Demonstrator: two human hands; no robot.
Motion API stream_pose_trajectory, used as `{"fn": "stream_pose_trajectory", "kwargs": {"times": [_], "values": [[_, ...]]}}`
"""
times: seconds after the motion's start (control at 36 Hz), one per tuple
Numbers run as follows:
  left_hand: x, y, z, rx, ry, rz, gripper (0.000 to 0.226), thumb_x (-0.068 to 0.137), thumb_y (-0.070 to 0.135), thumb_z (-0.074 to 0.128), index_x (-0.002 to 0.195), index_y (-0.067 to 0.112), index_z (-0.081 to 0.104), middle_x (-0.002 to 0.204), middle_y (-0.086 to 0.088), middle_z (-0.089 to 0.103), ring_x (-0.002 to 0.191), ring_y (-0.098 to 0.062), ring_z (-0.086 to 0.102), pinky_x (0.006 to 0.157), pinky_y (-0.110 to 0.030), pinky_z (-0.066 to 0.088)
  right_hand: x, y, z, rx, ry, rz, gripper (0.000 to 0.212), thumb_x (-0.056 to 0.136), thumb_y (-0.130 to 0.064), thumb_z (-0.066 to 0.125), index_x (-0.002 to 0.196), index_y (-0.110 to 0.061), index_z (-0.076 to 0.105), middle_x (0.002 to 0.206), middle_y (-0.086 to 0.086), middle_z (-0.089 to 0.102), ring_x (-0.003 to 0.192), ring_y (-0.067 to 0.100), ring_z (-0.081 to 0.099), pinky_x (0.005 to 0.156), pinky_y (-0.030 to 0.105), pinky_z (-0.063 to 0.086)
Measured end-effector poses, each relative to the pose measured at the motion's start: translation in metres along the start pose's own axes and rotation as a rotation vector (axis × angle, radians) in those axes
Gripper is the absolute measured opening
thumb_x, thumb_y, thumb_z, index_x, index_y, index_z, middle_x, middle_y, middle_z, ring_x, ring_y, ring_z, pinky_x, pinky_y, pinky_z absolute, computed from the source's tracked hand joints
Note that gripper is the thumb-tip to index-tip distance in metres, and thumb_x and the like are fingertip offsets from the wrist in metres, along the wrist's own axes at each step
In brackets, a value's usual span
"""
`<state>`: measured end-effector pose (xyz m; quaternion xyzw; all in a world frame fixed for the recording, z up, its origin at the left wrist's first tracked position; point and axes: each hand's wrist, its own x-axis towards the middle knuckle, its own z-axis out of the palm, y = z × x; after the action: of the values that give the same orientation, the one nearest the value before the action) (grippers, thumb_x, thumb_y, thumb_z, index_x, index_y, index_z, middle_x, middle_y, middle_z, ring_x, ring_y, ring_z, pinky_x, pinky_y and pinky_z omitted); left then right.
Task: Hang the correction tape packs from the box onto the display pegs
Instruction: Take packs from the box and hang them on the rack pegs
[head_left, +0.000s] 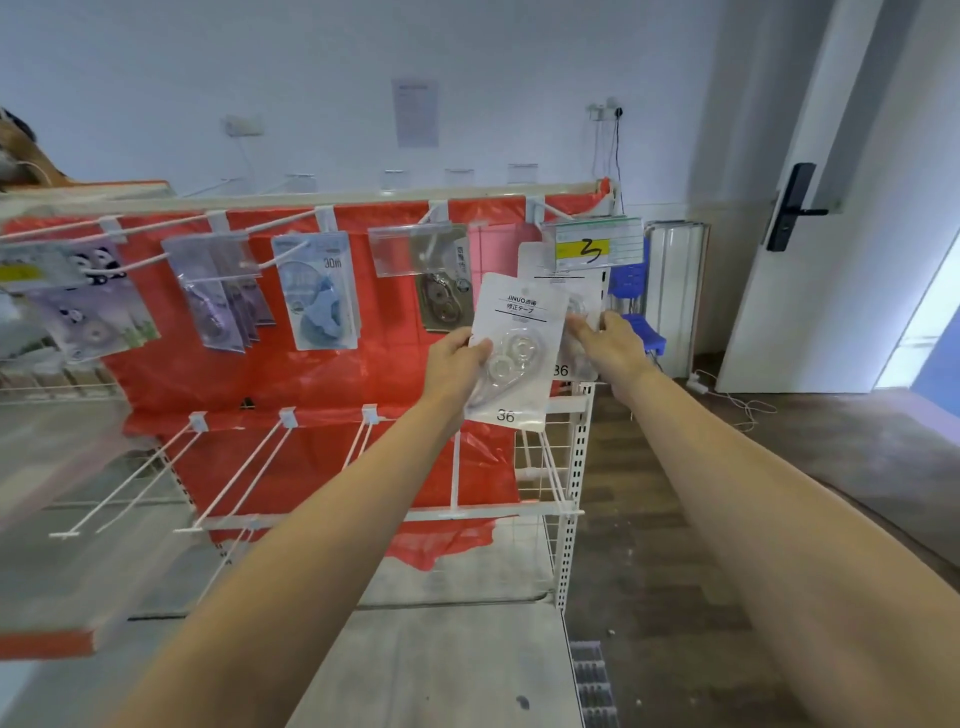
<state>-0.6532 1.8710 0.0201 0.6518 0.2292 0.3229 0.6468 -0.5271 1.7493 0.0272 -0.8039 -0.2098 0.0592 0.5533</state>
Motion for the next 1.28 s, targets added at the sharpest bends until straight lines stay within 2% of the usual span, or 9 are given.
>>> {"fn": "stream_pose_trajectory", "kwargs": {"times": [0.14,0.28,0.39,0.5,0.56,0.75,0.89,1.17,1.28], "values": [[0.019,-0.006,0.011,-0.034,-0.010,-0.019,0.026,0.093,-0.004,0.050,0.079,0.015,0.062,0.082,-0.005,0.063,0.082,-0.023,0.057,0.076,-0.036,0.048,0.019,0.002,0.003,-0.049,-0.005,-0.010,0.050,0.095,-0.048,0.050,0.121,-0.006,0.050,0.116,0.010,0.055,0.113,0.028,0.051,0.096,0.040,0.042],[0.033,-0.021,0.009,-0.026,-0.012,0.029,0.020,0.095,0.000,0.049,0.083,0.011,0.061,0.077,0.001,0.062,0.067,-0.010,0.056,0.055,-0.017,0.046,0.042,0.006,0.018,-0.033,0.021,-0.016,0.050,0.095,-0.047,0.051,0.124,-0.006,0.050,0.122,0.011,0.056,0.117,0.028,0.050,0.098,0.038,0.040],[0.047,-0.029,0.003,-0.051,0.007,0.039,0.016,0.095,0.001,0.050,0.097,0.009,0.064,0.083,0.001,0.065,0.076,-0.015,0.060,0.070,-0.029,0.051,0.062,0.006,0.030,-0.030,0.047,-0.053,0.057,0.094,-0.048,0.051,0.130,-0.004,0.046,0.115,0.008,0.052,0.115,0.028,0.049,0.085,0.033,0.037],[0.056,-0.031,-0.004,-0.085,0.034,0.042,0.016,0.095,0.000,0.049,0.096,0.008,0.064,0.079,0.001,0.065,0.069,-0.011,0.062,0.058,-0.022,0.052,0.077,0.009,0.037,-0.026,0.067,-0.068,0.061,0.093,-0.052,0.052,0.126,-0.002,0.047,0.107,0.007,0.049,0.102,0.024,0.047,0.080,0.031,0.035],[0.060,-0.033,-0.007,-0.098,0.046,0.042,0.016,0.095,-0.001,0.050,0.092,0.007,0.064,0.081,-0.002,0.066,0.075,-0.018,0.062,0.066,-0.029,0.053,0.080,0.010,0.040,-0.035,0.078,-0.075,0.059,0.094,-0.051,0.049,0.125,-0.001,0.046,0.105,0.007,0.047,0.098,0.023,0.045,0.078,0.029,0.032],[0.062,-0.034,-0.012,-0.069,0.053,0.033,0.017,0.095,0.000,0.050,0.091,0.009,0.065,0.091,-0.007,0.067,0.091,-0.026,0.062,0.087,-0.045,0.051,0.079,0.016,0.048,-0.023,0.076,-0.122,0.063,0.096,-0.052,0.044,0.135,-0.002,0.039,0.128,0.014,0.052,0.112,0.026,0.048,0.081,0.028,0.033],[0.058,-0.033,-0.011,-0.049,0.042,0.026,0.022,0.095,0.001,0.051,0.082,0.014,0.063,0.085,-0.002,0.066,0.089,-0.024,0.061,0.089,-0.046,0.051,0.065,0.018,0.040,-0.087,0.089,-0.123,0.051,0.098,-0.042,0.048,0.125,0.000,0.046,0.111,0.012,0.052,0.099,0.024,0.048,0.079,0.032,0.036],[0.032,-0.016,0.001,-0.021,0.023,-0.030,0.024,0.094,0.002,0.051,0.079,0.016,0.062,0.081,0.001,0.064,0.073,-0.015,0.057,0.065,-0.029,0.047,0.029,0.028,0.013,-0.296,-0.030,0.068,0.023,0.094,-0.003,0.045,0.099,0.010,0.064,0.107,0.025,0.065,0.103,0.036,0.062,0.096,0.045,0.047],[0.018,-0.011,0.008,-0.001,0.017,-0.059,0.014,0.094,0.002,0.051,0.090,0.009,0.062,0.080,-0.002,0.062,0.071,-0.016,0.055,0.061,-0.027,0.045,0.004,0.026,0.005,-0.154,-0.110,0.057,0.024,0.100,-0.010,0.044,0.087,-0.007,0.064,0.079,0.009,0.064,0.067,0.014,0.060,0.078,0.033,0.052]]}}
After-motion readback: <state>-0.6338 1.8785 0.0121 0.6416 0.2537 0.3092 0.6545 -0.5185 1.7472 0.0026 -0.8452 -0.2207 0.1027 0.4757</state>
